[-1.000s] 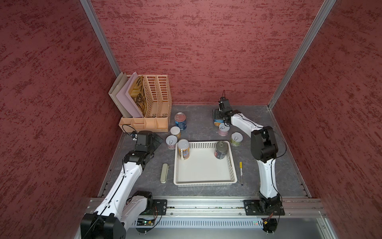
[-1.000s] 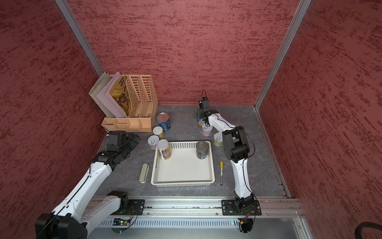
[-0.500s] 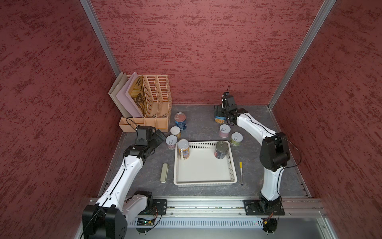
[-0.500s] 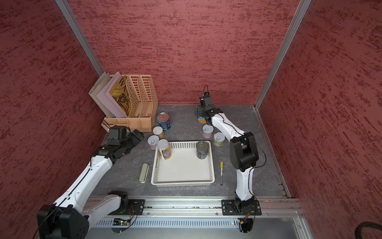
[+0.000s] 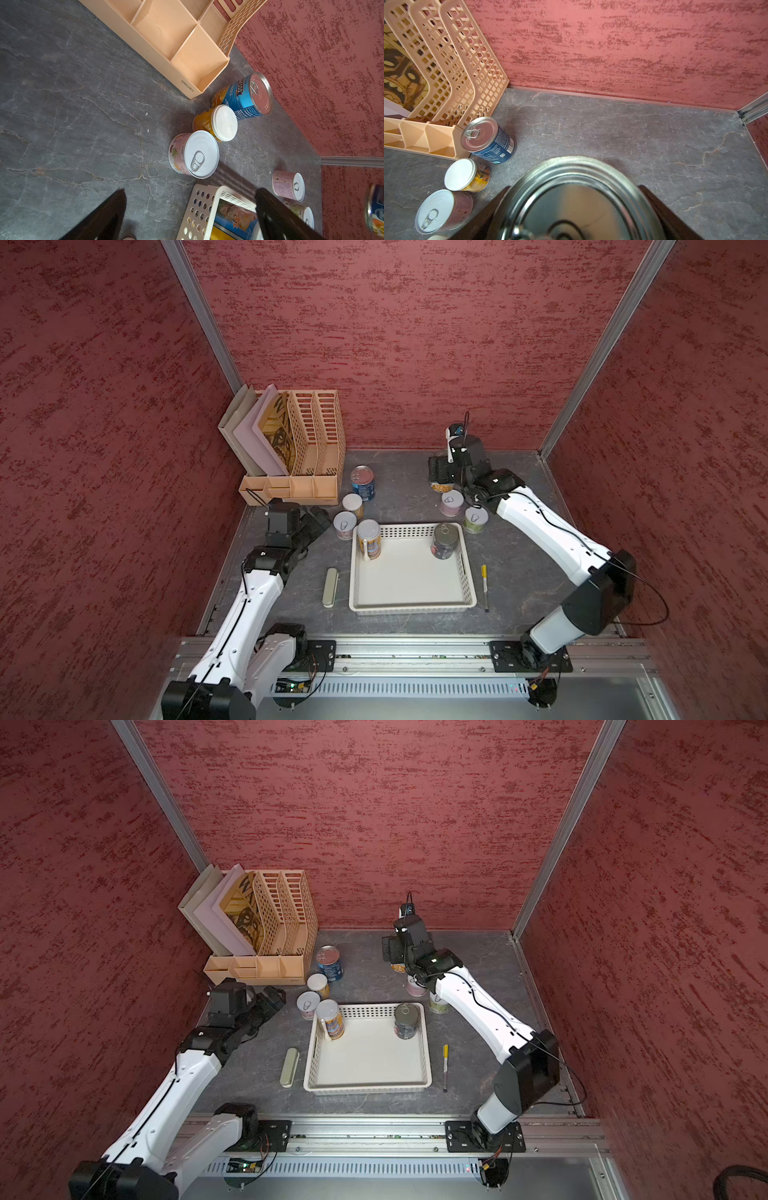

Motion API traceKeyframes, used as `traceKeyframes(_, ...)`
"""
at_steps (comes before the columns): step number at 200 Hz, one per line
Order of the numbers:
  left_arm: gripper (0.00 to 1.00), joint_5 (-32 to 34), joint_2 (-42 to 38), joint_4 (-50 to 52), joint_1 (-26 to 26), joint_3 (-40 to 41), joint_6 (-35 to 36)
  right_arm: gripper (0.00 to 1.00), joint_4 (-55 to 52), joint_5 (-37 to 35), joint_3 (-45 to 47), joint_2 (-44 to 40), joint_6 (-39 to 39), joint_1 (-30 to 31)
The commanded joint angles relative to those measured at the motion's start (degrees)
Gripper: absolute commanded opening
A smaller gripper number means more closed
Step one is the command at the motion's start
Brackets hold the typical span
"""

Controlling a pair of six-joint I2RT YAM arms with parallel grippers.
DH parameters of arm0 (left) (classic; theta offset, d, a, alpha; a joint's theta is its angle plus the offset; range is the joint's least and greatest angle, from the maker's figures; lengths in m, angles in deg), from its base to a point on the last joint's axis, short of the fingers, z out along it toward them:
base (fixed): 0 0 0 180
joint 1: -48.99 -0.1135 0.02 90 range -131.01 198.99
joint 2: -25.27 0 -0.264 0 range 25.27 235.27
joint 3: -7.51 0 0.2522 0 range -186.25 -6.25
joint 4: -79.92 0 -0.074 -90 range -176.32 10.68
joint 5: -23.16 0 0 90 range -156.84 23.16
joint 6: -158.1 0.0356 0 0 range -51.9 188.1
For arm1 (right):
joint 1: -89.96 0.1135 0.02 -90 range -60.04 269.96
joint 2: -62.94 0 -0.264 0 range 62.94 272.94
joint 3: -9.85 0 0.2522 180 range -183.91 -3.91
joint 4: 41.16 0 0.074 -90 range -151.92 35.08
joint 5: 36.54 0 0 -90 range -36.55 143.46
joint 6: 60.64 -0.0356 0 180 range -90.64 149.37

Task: Put the canned food in the basket
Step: Place the canned food in the basket.

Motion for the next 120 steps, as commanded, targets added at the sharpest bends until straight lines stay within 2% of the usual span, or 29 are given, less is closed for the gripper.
traceKeyframes(1, 1.00, -2.59, -1.25, -1.73, -0.87, 0.34, 0.26, 0.32, 5.52, -3.78, 1.83, -7.17, 1.08, 2.37)
traceKeyframes(28, 1.00, -5.05, -3.04, -5.10, -0.87, 2.45, 0.55, 0.31, 6.32, -3.29, 6.47, -12.21, -0.10, 5.93)
traceKeyframes(61, 1.00, -5.35, -2.43, -4.42, -0.88, 1.86, 0.55, 0.31, 10.21, -4.30, 13.79, -16.92, 0.87, 11.47)
traceKeyframes(120, 1.00, -7.00, -0.04, -4.82, -0.87, 1.30, 0.56, 0.29, 10.27, -5.33, 19.39, -21.24, 0.15, 18.50)
